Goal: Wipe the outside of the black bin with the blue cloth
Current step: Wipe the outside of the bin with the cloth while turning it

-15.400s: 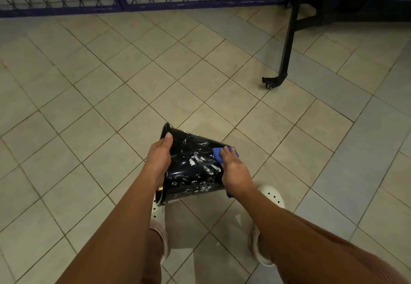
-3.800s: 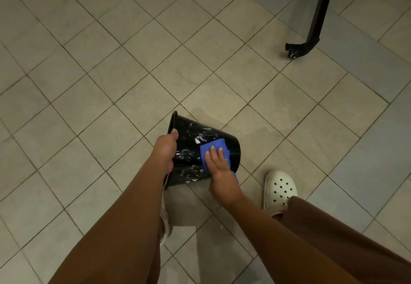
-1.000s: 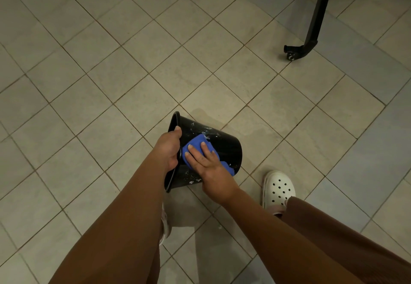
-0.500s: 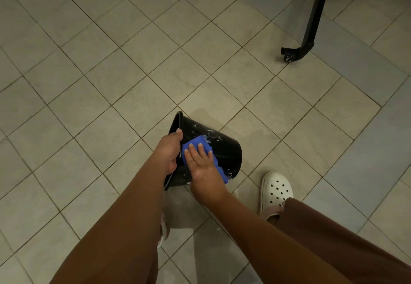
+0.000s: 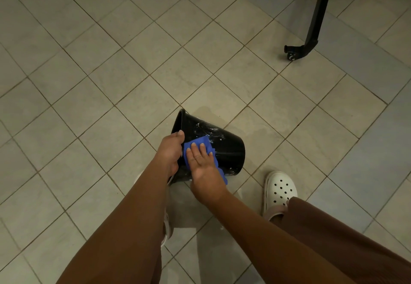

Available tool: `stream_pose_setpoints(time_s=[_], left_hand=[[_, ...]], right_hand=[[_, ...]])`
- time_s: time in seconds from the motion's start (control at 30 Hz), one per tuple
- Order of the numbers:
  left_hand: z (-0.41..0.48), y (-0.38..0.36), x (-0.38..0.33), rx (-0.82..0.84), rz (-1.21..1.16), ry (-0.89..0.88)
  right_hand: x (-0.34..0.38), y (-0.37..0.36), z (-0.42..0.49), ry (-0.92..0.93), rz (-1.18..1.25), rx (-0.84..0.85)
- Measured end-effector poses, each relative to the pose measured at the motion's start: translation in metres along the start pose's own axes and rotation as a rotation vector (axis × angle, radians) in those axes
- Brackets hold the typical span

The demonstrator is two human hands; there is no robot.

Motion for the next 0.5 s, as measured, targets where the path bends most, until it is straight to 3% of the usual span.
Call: stream_pose_setpoints(time_s=[0.17, 0.37, 0.5], left_hand=[[0.003, 0.0, 0.002, 0.016, -0.029, -0.041], [-0.001, 0.001, 0.003, 0.007, -0.042, -0.051], [-0.003, 0.001, 0.002, 0.024, -0.038, -0.045]], right_hand=[[-0.01, 0.011, 0.014, 0.009, 0.024, 0.021], [-0.013, 0.007, 0.013, -0.164, -0.011, 0.068], [-0.003, 0.0, 0.01, -0.062, -0.006, 0.064]])
Point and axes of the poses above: each hand's wrist, its own z-axis towards the middle knuckle, its own y-axis out of the back of the hand, x = y × z, the point moved 3 cm from there along z, towards the middle knuckle, and after that the axes turned 4 degrees about -y, right-handed, at the moved point
